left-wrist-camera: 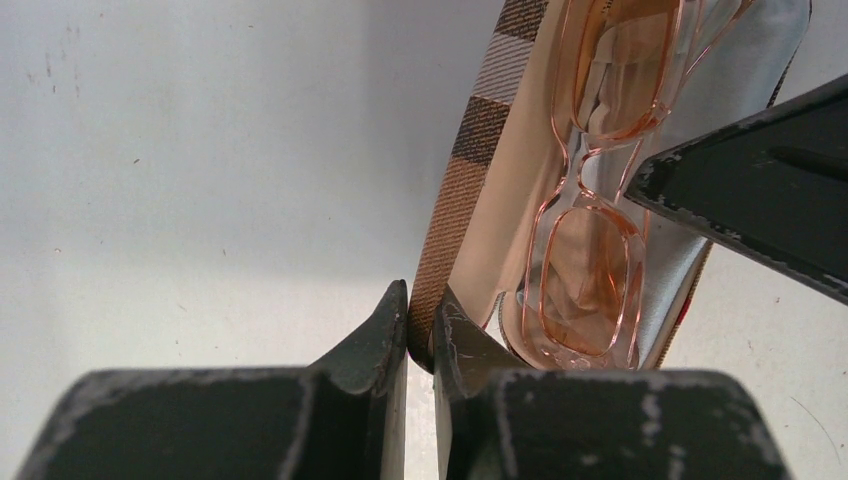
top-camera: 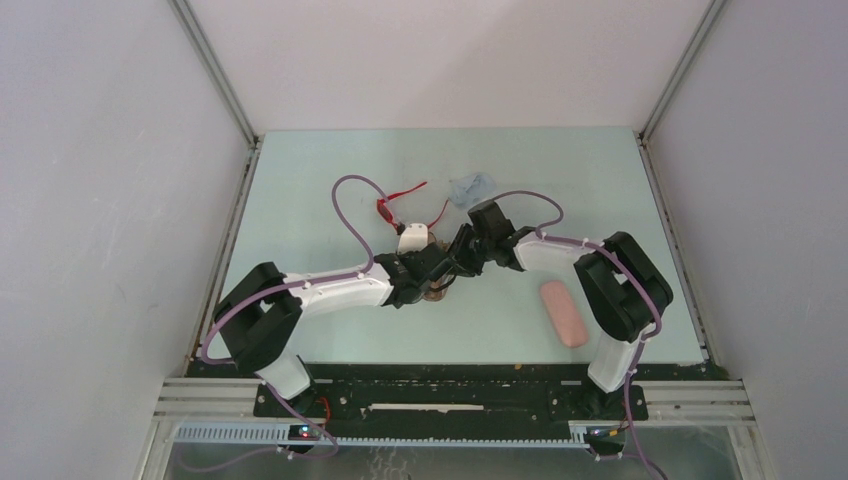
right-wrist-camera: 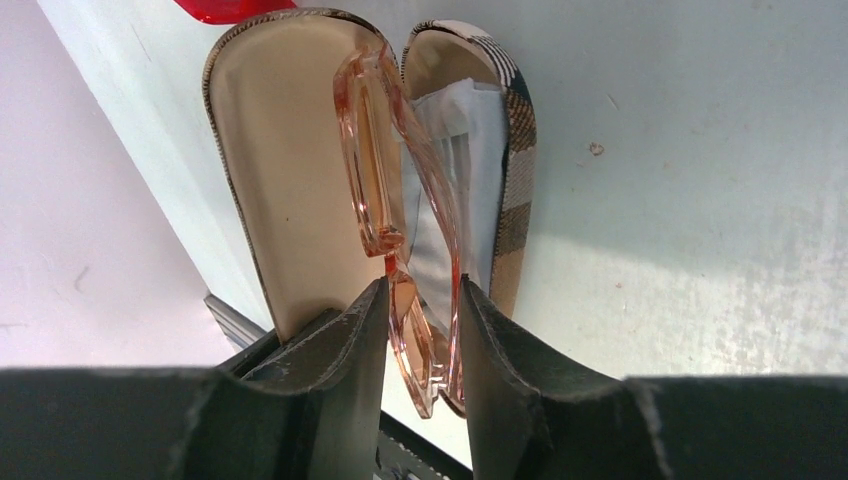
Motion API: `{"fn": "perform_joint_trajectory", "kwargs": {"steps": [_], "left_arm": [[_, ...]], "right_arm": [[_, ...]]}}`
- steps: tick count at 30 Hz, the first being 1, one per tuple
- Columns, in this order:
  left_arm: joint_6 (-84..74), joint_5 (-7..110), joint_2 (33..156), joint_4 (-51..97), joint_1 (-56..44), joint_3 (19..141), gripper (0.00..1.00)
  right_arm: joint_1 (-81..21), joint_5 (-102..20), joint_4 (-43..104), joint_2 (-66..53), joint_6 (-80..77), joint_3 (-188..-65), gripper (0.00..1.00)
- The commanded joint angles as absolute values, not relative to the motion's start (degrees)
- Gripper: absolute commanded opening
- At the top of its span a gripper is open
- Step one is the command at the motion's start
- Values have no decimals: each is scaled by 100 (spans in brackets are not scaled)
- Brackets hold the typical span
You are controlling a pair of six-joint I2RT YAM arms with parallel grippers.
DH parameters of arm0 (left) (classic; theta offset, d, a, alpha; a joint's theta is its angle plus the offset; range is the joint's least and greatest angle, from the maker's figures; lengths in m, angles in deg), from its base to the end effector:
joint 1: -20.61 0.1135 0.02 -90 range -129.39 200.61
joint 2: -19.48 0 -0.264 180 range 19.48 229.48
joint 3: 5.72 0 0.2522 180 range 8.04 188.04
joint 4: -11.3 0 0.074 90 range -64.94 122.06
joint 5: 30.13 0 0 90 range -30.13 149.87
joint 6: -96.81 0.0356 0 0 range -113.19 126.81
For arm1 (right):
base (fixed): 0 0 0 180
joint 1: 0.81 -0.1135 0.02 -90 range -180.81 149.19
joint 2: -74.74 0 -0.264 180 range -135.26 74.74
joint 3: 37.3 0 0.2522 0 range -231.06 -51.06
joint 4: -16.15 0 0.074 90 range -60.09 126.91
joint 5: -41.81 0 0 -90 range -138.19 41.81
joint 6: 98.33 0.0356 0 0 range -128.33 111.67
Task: Organize the sunglasses
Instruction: Place the sunglasses in the sunglasses case.
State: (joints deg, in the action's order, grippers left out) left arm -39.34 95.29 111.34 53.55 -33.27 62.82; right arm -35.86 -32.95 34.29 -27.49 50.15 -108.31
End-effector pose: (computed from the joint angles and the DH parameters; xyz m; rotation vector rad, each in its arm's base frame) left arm 0.1951 -0.2324 0.1837 -0.0038 2.4089 0.0945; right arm 0.2911 0.2157 0.1586 0.4138 2.6488 0.9678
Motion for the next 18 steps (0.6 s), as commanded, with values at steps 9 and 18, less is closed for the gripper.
{"fn": "perform_joint_trajectory", "kwargs": {"steps": [9,18], "left_arm": [[-4128,9848,11132,5392,-3356,6498,0],[-4127,9828,11129,5397,-3361,6488,0]], "right_arm": [[-3742,-3499,3047,-2435,5035,-10792,44],[-3617,-3392,2847,-2727,4816,-10951,36]]}}
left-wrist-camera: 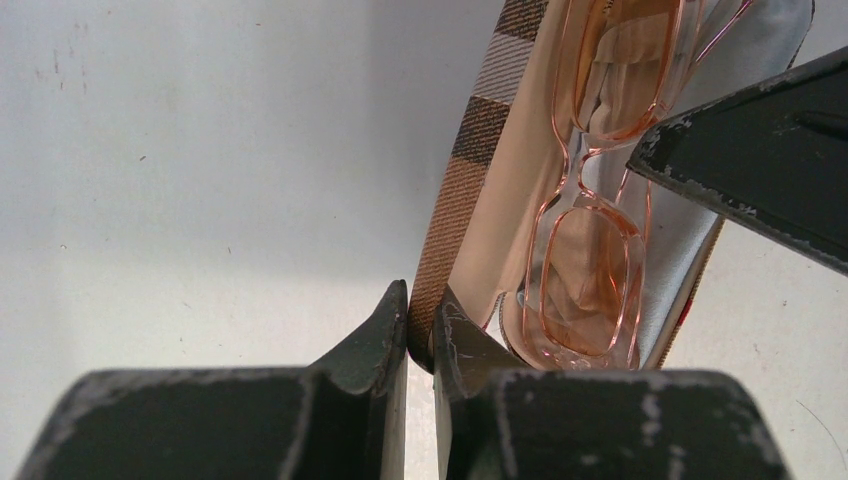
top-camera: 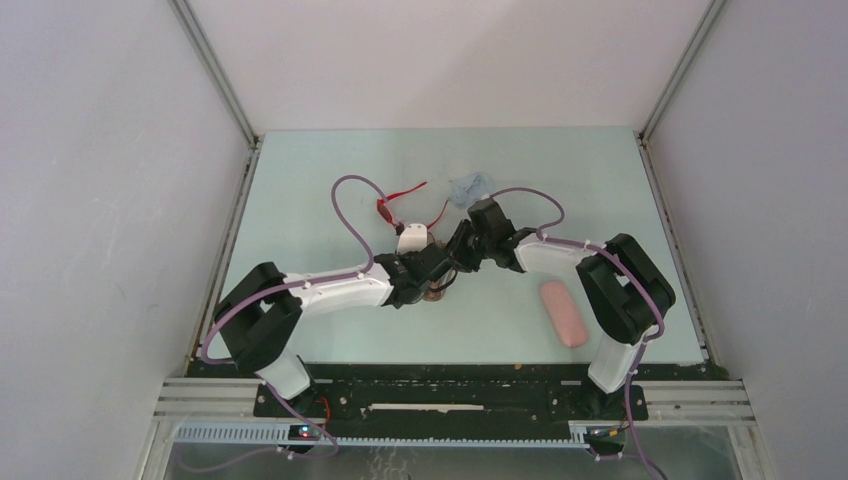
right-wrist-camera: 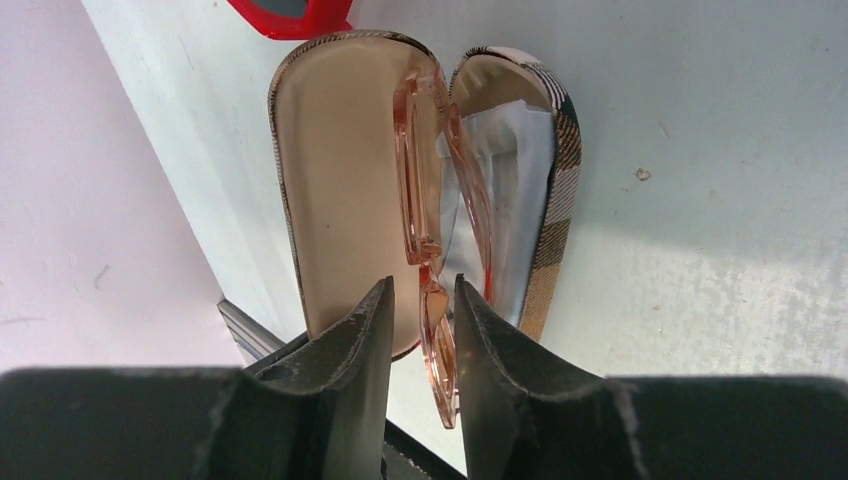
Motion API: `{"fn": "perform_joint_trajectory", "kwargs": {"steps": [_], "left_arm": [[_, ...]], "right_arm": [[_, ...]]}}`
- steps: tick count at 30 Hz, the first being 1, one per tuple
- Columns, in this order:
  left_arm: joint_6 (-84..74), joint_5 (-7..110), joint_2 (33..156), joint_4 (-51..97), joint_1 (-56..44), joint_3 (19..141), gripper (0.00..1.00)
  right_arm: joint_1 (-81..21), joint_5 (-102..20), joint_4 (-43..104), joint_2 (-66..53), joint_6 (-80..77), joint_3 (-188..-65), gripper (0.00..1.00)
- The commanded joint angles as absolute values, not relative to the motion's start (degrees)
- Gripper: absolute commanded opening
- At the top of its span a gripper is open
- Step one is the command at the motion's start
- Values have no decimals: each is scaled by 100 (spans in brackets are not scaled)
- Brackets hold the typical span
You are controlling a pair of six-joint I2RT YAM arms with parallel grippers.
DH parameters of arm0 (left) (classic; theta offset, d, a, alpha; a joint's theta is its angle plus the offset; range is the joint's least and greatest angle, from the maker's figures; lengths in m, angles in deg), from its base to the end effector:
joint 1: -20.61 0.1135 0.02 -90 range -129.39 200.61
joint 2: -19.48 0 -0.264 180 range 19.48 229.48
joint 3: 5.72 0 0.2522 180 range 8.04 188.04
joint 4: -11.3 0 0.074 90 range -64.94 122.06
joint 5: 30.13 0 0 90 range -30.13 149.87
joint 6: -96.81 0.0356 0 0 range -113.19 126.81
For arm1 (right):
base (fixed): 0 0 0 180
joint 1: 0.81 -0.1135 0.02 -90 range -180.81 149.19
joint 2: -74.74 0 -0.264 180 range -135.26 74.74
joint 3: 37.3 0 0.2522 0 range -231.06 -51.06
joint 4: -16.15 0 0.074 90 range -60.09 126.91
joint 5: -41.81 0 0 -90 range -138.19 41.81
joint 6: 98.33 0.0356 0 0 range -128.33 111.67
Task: Organize the sunglasses
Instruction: Place the sunglasses in the sunglasses case.
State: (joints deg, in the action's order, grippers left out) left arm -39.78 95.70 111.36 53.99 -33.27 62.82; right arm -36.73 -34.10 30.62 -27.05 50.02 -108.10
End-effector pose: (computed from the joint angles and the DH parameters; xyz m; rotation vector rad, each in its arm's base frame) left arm 0.1949 -0.2317 0.1834 -0.0118 2.4077 0.1047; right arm 0.2915 0.2219 0.1647 0.3774 2.5816 1.0012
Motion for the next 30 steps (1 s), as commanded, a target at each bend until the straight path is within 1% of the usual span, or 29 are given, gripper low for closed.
{"fn": "perform_joint_trajectory", "kwargs": {"steps": [1,4,7,22,26,29,30], "left_arm": [[-4126,9828,11137,5391,-3361,6484,0],[-4126,9811,11151,5393,-3361,6496,0],[-4119,9802,11150,5397,-3364,6507,0],[-4098,9810,11159,5419,-3370,6538,0],[-4091,9802,11172,5424,-3372,6552,0],[-4083,9793,11185,5424,-3370,6577,0],[-4078,9793,11193,5429,-3370,6577,0]], "right_arm": [[-3603,-3387,2816,-2737,4818,-10951,34],[-3564,-3373,2756,-2747,4852,-10951,30],[-3544,-3337,2829,-2796,4834,-11014,29],[-3759,-3334,2965,-2853,4599,-11030,27],[-3786,-3374,3138,-2825,4582,-11030,23],[-3790,-3399,3174,-2796,4581,-11029,16],[-3790,-3403,3183,-2793,4581,-11030,15]]}}
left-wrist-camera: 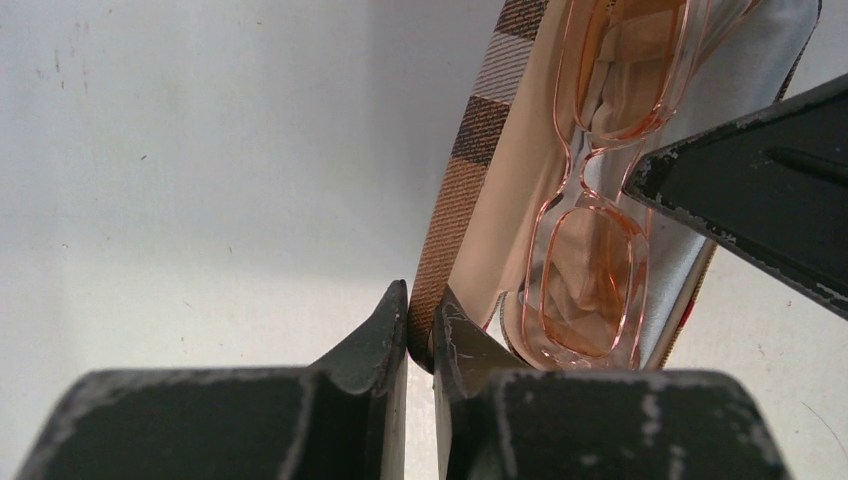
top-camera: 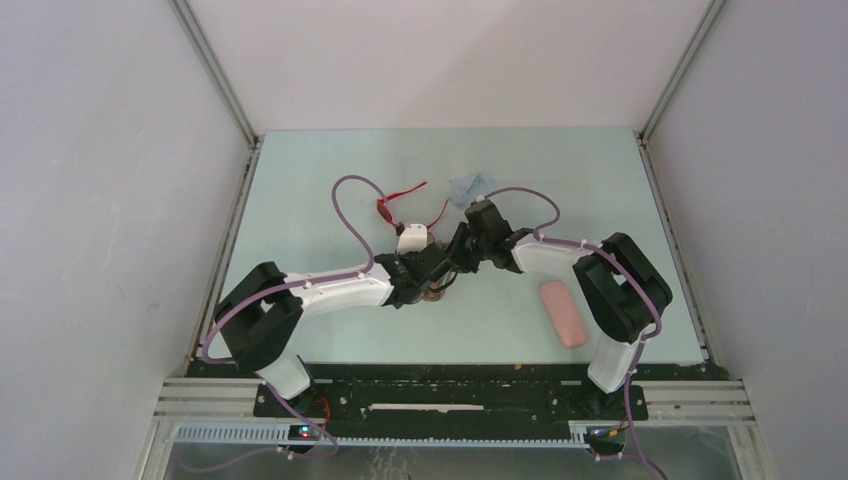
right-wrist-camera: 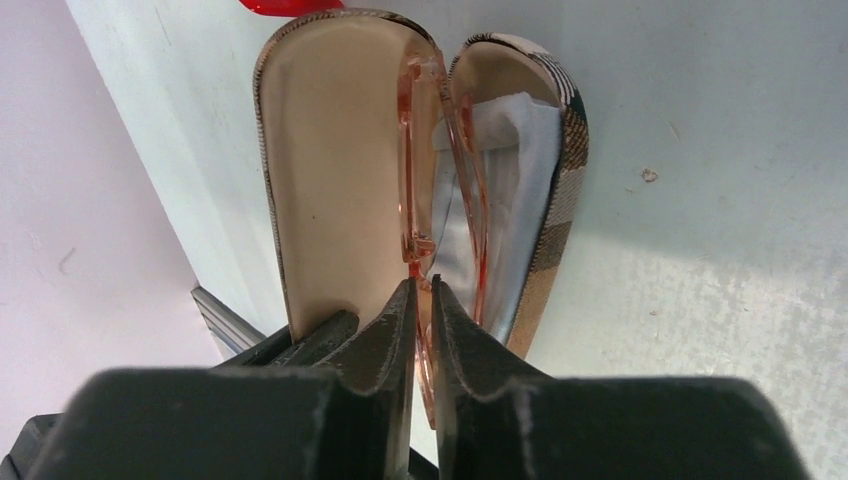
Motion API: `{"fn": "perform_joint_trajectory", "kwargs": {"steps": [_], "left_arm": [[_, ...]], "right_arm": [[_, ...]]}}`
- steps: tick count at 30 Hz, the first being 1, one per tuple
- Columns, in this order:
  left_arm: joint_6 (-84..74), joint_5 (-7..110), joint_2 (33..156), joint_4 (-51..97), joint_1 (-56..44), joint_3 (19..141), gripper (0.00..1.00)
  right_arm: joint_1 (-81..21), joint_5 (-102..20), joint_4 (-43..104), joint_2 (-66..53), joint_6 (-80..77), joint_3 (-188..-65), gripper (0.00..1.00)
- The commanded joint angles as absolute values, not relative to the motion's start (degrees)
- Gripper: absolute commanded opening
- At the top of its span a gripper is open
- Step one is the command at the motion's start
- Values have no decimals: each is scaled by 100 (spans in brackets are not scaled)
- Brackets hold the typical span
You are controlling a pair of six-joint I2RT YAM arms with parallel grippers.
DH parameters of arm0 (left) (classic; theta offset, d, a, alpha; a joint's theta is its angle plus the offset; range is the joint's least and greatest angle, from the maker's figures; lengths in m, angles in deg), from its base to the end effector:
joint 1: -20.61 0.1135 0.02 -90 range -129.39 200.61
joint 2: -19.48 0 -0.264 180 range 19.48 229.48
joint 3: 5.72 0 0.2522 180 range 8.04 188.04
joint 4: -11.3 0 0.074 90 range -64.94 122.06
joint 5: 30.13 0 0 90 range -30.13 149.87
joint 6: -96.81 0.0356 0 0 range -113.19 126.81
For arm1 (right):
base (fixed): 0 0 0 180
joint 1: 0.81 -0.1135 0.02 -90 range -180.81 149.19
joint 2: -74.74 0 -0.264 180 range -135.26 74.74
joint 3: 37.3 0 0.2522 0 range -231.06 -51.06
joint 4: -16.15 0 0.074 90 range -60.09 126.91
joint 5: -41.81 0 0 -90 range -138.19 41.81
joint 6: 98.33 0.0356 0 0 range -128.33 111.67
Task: Organize the sunglasses
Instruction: Place the sunglasses in the sunglasses case.
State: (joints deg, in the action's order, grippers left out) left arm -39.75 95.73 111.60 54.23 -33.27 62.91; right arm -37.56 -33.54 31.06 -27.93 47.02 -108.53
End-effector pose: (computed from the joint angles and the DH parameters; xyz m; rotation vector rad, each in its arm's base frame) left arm 0.1950 -0.2318 0.1825 -0.0086 2.4110 0.1122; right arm 0.2894 0.2274 0.1611 0.2898 2.6025 0.9873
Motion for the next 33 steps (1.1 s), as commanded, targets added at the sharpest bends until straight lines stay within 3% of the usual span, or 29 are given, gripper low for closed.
{"fn": "perform_joint_trajectory", "kwargs": {"steps": [1,7,12,33], "left_arm": [[-4082,9793,11196,5423,-3370,6582,0],[-4082,9801,11197,5433,-3370,6572,0],[-4082,9823,11193,5442,-3377,6554,0],[-4115,9862,11168,5486,-3379,6545,0]], "right_arm": [[-3790,-3404,3187,-2784,4581,-11030,13],[-3790,-3428,3224,-2767,4571,-11019,3],[-3766,-3712,3331,-2653,4531,-11012,16],[-3837,-4213,3875,-2978,4327,-11498,28]]}}
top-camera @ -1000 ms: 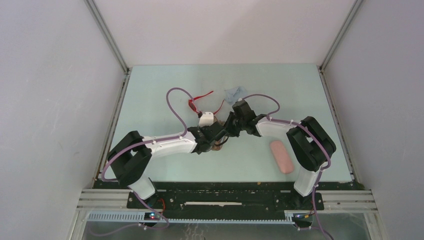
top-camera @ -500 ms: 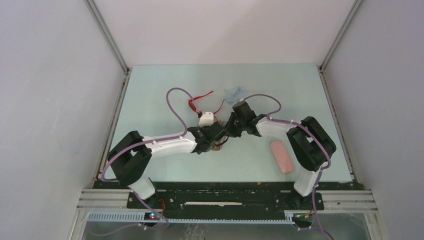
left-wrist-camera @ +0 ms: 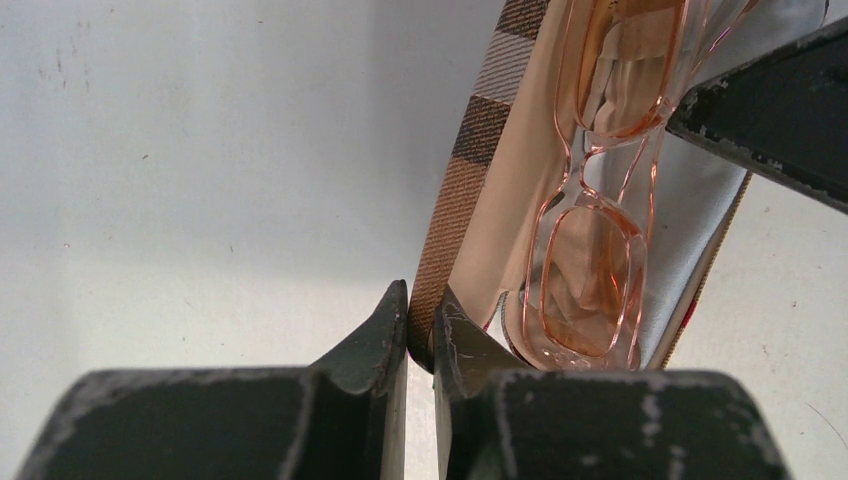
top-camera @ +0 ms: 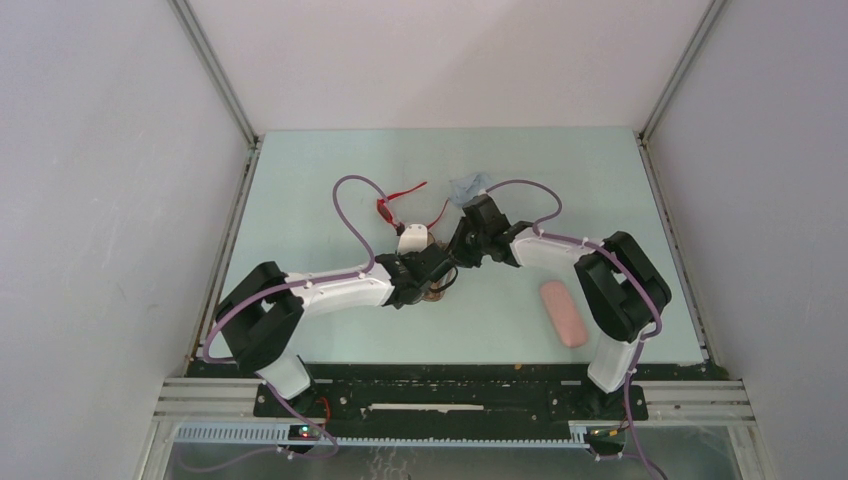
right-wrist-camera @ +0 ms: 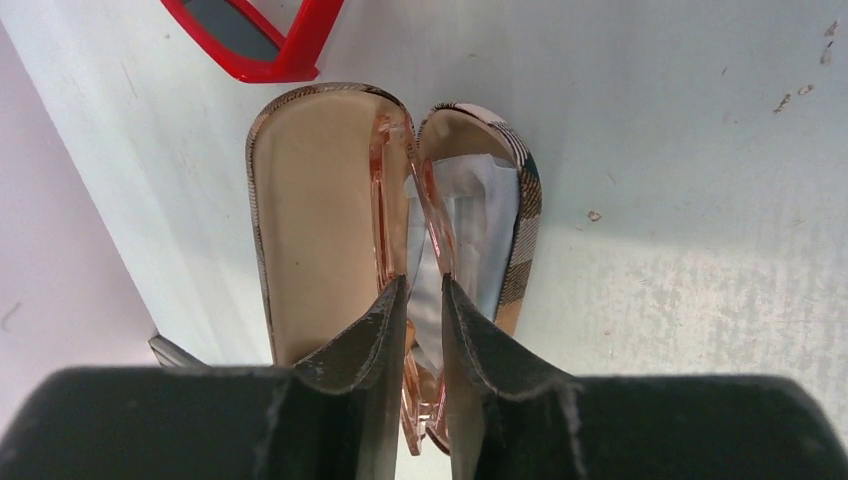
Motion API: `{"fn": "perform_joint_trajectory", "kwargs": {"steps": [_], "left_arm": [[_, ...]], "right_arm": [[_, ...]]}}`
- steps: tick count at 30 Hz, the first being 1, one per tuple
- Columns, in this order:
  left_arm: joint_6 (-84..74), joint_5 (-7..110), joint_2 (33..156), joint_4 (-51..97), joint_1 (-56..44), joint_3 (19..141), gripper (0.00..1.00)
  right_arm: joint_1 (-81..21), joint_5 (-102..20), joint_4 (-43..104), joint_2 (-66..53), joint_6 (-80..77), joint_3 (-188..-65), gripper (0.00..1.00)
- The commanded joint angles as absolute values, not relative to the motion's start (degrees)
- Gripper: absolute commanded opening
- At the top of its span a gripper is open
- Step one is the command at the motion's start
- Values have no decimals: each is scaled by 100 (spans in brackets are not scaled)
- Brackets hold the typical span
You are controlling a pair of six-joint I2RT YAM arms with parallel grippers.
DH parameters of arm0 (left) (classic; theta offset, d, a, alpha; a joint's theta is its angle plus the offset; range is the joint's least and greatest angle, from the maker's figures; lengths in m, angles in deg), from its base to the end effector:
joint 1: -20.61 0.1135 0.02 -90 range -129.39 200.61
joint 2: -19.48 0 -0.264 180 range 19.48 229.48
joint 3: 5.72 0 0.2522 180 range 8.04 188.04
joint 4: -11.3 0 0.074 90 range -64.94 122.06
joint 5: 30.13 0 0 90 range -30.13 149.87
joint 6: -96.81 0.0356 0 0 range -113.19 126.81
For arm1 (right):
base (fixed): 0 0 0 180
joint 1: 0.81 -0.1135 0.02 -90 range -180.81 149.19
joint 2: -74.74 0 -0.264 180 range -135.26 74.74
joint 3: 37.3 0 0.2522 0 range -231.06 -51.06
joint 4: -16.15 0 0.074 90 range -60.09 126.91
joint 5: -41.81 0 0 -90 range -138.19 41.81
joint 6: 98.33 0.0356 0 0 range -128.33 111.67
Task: Organize the sunglasses
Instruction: Place the sunglasses in the sunglasses case.
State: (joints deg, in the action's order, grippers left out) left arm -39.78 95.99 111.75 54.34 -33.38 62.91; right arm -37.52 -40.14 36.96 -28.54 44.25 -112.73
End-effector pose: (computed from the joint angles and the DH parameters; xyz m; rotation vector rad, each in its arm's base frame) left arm 0.1946 -0.2321 0.1818 -0.0063 2.4100 0.1192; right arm 0.2983 0.2286 0.1706 0.2909 2.5875 0.8204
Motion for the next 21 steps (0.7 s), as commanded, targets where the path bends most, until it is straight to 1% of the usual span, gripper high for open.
{"fn": "perform_joint_trajectory", "kwargs": {"steps": [1,17,21], "left_arm": [[-4117,9863,11160,5490,-3379,6546,0],[-4153,9863,11168,5513,-3392,6546,0],[-4153,9859,11165,5512,-3395,6549,0]], "right_arm": [[-3854,-4228,3905,-2995,4334,-11503,28],[-3931,-4235,3765,-3281,4545,-11513,29],[-3926,-4239,3756,-3314,4606,-11526,26]]}}
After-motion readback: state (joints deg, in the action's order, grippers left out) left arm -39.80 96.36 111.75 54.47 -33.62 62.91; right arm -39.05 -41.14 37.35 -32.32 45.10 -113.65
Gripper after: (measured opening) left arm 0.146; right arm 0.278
